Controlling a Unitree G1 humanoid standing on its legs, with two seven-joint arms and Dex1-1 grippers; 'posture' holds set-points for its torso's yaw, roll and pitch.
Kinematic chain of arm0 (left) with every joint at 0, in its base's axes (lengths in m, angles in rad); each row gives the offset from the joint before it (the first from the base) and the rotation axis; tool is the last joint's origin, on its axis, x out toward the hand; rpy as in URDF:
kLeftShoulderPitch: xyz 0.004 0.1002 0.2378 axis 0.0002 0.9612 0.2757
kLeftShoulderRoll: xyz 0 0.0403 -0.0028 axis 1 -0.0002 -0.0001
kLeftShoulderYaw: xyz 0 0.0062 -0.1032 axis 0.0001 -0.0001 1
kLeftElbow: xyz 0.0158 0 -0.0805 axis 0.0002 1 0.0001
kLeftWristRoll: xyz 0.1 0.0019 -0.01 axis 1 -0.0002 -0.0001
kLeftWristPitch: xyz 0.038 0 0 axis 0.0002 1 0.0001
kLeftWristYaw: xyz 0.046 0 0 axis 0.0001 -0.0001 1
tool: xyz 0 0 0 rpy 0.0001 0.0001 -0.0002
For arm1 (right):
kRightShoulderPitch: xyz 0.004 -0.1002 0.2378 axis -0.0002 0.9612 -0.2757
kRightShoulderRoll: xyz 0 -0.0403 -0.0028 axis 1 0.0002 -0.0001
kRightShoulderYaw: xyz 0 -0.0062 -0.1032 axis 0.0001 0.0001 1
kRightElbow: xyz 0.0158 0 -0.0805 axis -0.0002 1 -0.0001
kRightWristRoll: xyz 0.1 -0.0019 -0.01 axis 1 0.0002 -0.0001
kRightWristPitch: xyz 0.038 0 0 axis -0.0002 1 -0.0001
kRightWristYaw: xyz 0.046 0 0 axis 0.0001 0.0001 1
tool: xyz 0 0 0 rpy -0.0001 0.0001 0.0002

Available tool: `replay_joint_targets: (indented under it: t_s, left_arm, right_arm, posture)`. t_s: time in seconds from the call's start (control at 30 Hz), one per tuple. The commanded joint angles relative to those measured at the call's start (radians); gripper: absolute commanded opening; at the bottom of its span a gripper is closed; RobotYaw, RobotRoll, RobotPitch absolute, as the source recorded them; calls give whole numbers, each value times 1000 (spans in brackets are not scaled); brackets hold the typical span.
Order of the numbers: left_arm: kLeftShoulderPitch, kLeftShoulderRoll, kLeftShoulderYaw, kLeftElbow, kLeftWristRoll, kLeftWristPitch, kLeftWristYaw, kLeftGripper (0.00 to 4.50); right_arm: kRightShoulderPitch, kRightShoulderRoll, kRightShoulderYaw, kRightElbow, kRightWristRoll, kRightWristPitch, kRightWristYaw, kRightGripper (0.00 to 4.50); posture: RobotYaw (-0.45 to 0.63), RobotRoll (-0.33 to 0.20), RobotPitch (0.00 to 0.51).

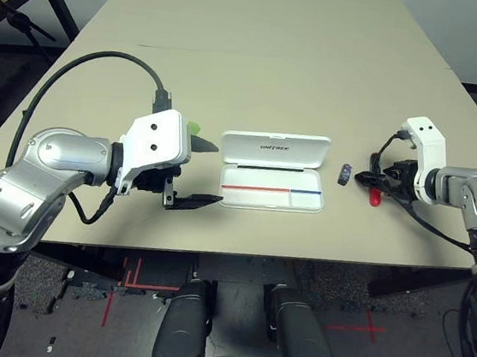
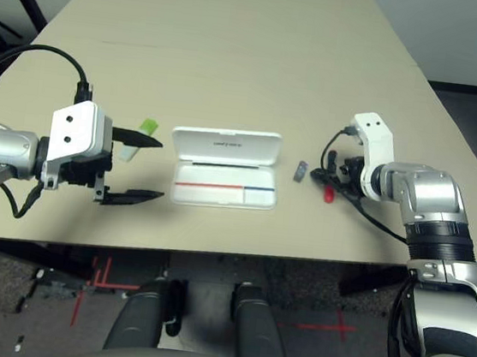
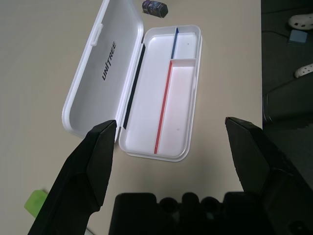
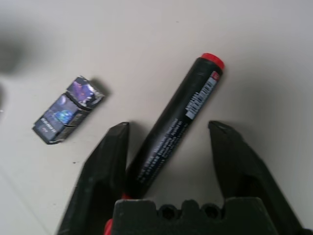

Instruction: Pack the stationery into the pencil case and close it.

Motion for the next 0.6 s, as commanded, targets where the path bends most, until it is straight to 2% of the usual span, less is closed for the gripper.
replay_joint_targets:
  t_s: [0.03, 0.17, 0.37, 0.6]
  left_arm:
    - [-15, 7, -15, -40, -19, 25, 7, 4500]
    - [-57, 8, -18, -53, -38, 67, 9, 4500]
    - [-92, 7, -35, -55, -47, 97, 14, 4500]
    - [-96, 13, -47, -43, -42, 92, 5, 4500]
  right_arm:
    - [18, 2, 24, 24, -5, 20, 14, 2004]
    - [13, -14, 18, 32, -18, 13, 16, 597]
    - [-7, -64, 36, 34, -37, -23, 60, 525]
    - [-42, -244, 118, 34, -87, -265, 309, 525]
  posture:
    - [42, 0, 142]
    - [42, 0, 142]
    - [25, 0, 142]
    - [16, 0, 144]
